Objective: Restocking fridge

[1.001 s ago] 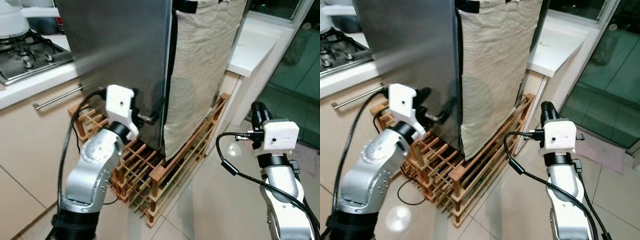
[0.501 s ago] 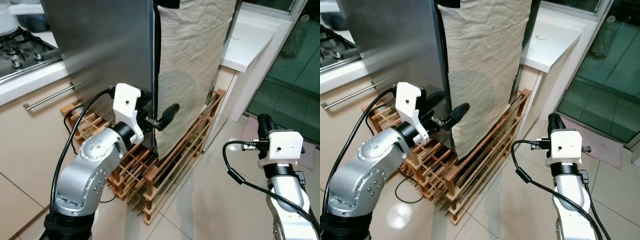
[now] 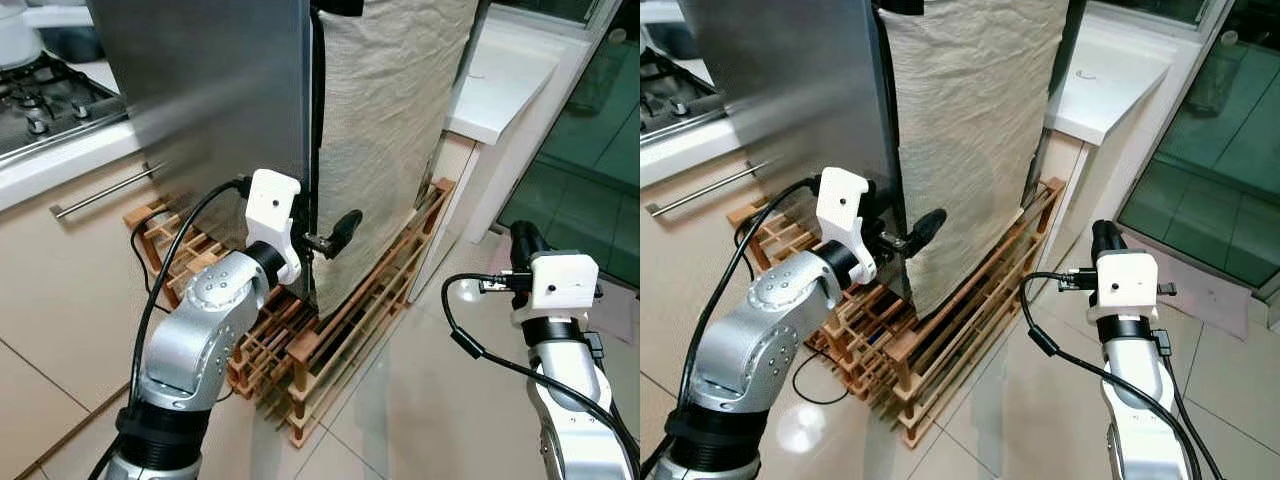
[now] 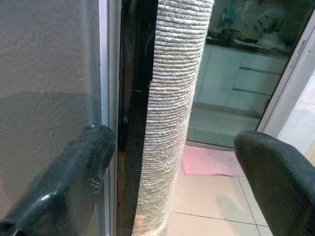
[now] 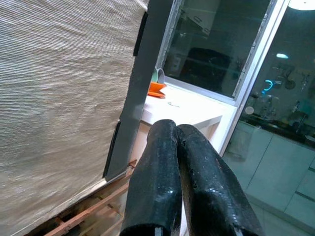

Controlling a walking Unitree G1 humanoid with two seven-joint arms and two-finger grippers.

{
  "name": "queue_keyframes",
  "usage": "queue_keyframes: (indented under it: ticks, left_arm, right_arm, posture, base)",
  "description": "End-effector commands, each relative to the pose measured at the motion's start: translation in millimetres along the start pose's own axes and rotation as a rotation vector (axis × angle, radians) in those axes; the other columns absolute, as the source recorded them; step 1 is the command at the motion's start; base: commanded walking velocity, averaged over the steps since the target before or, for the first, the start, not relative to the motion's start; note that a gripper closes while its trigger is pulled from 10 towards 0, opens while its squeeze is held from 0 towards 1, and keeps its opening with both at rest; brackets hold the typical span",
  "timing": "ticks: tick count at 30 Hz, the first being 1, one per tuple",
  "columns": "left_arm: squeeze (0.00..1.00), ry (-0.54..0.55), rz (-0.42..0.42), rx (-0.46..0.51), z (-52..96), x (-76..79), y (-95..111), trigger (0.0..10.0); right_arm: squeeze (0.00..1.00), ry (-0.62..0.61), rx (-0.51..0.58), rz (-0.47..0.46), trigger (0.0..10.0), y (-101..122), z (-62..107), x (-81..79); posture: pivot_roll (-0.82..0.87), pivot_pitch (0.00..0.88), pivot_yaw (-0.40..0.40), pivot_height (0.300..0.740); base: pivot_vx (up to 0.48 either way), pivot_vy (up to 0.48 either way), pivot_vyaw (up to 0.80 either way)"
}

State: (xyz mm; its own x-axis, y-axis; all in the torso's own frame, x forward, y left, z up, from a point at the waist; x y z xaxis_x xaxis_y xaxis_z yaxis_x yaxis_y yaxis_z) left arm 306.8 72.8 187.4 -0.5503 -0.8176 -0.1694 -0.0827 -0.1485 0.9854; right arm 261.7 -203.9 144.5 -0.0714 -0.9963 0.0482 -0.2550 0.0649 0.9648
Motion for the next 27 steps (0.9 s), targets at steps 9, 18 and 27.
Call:
queue_keyframes:
  ticks: [9,18,27]
  left_arm:
    - [0.00,-0.095,0.041,0.052,-11.9,18.8,7.2,10.0]
    - [0.00,-0.342,-0.004,0.236,-22.6,48.6,42.1,10.0]
    - [0.00,-0.514,0.035,0.360,-23.0,67.3,68.3,10.0]
  right_arm:
    - [0.00,0.036,-0.045,-0.006,10.0,-7.2,1.7,-0.7]
    - [0.00,0.053,-0.962,-0.064,10.0,-164.1,120.3,33.0]
    - [0.00,0.002,-1.129,-0.086,10.0,-193.0,133.6,43.3]
  posture:
    - [-0.07,0.000,-0.029,0.740]
    - [-0.07,0.000,-0.025,0.740]
    - [-0.06,0.000,-0.014,0.740]
  base:
    - [0.000,0.000,0.00]
    - [0.000,0.000,0.00]
    - [0.000,0.000,0.00]
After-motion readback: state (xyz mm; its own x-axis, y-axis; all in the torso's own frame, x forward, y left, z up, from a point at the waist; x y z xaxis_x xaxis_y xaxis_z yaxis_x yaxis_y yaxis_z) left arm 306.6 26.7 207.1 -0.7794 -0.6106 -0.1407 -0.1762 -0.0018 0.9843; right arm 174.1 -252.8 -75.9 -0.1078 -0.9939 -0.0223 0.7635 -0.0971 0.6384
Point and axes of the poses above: a point about 5 cm out from each wrist's last joint towards the gripper, its own z axis pointing back from the gripper into the wrist, its own y axis along the axis of the wrist's last joint, x = y × z, the point moved 2 cm from there along -z, pointing out of the wrist towards the gripper, and after that the axes turned 14 degrees about -z, right-handed, at the moved point
